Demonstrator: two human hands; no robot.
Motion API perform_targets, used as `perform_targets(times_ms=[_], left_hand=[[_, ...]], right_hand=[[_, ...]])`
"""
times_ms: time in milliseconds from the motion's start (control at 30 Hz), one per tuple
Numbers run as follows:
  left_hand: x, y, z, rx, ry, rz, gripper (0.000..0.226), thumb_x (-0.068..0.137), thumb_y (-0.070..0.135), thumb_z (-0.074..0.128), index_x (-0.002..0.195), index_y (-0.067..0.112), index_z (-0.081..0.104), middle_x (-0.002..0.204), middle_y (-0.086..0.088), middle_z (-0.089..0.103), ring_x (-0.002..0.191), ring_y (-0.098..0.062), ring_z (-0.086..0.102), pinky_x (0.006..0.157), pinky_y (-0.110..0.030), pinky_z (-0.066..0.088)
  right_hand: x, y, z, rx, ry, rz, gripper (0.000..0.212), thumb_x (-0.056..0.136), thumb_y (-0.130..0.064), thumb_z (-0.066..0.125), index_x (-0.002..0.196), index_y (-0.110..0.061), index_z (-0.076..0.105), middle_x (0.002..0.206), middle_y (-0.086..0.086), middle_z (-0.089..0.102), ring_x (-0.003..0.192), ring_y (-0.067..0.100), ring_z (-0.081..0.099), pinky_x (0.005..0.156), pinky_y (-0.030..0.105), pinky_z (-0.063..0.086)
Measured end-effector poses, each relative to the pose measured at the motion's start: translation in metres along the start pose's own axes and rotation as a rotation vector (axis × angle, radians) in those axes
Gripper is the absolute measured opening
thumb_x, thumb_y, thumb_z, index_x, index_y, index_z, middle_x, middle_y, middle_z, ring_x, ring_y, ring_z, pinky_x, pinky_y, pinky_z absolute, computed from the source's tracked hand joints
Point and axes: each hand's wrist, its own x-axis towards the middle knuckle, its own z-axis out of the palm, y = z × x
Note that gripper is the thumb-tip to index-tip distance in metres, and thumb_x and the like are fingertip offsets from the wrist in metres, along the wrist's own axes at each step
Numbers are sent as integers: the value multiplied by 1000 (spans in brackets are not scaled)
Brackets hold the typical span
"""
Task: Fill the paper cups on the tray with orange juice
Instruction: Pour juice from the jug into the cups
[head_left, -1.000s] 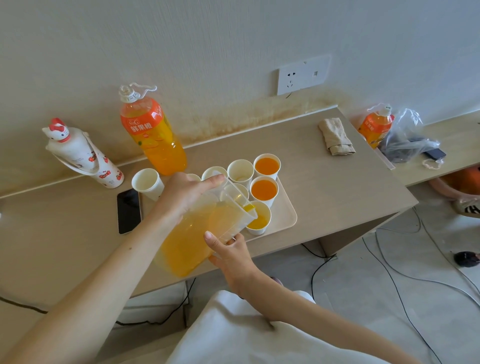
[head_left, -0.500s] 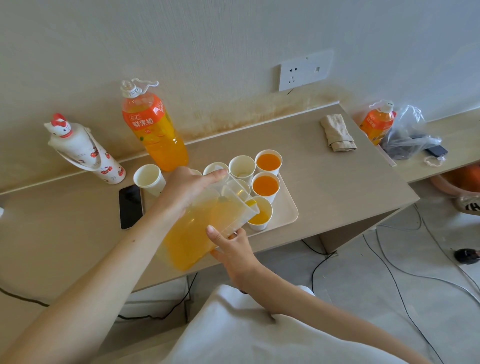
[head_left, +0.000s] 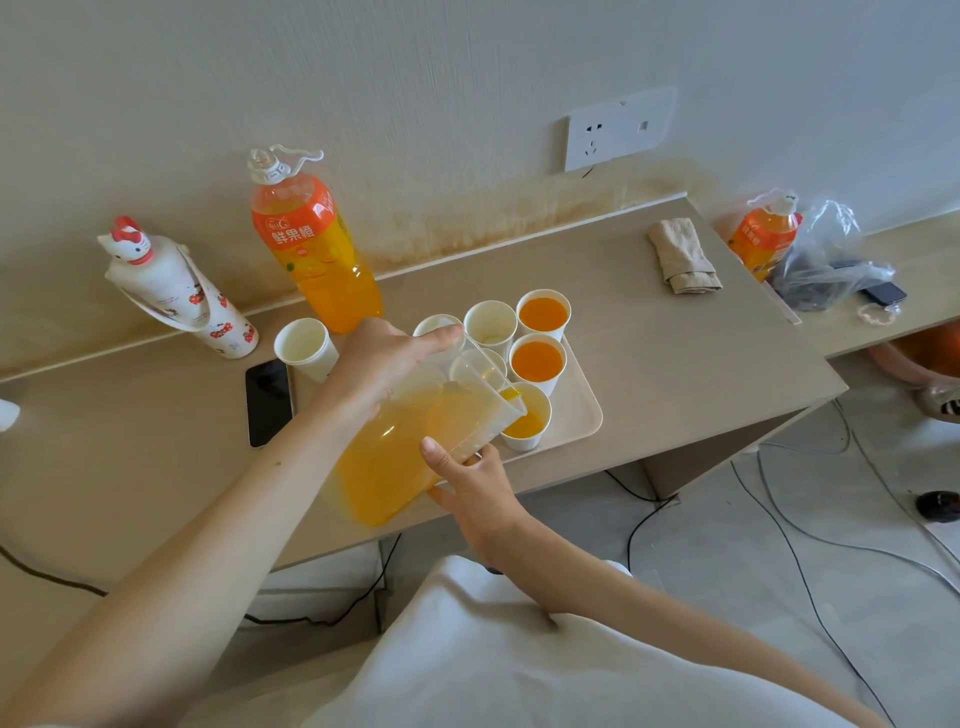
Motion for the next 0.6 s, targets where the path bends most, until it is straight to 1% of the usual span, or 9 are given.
perform_targets(times_ms=[67,167,333,467,600], left_hand=[[0,0,0,8,1,-1,60,78,53,72,54,15,32,49,2,31,45,-14,30,52,-29,28],[1,0,0,10,-3,7,60,78,52,72,53,16,30,47,3,29,44,-14,28,51,-28,27],[2,0,1,20,-5,13,59,78,52,72,52,15,32,45,4,30,45,-15,30,52,-29,28],[2,1,1,29,-3,13,59,78,52,72,50,16,34,41,5,30,44,-15,31,52,-28,29],[2,2,1,23,-1,14,57,79,50,73,50,17,35,40,6,30,44,-14,30,51,-28,27]], right_hand=[[-1,0,0,8,3,1,90,63,-38,79,137,-16,33,126,2,57,105,12,60,66,20,53],[-1,0,1,19,8,6,93,61,-38,80,138,-15,33,127,4,58,106,13,60,66,22,55],[0,0,1,42,4,6,93,62,-37,80,138,-14,33,129,6,58,108,14,61,62,20,55],[0,0,2,39,5,6,91,62,-37,80,137,-14,34,129,6,58,109,14,60,63,19,55],[0,-2,3,35,6,6,90,63,-37,79,137,-14,34,128,4,58,106,13,60,64,20,53]])
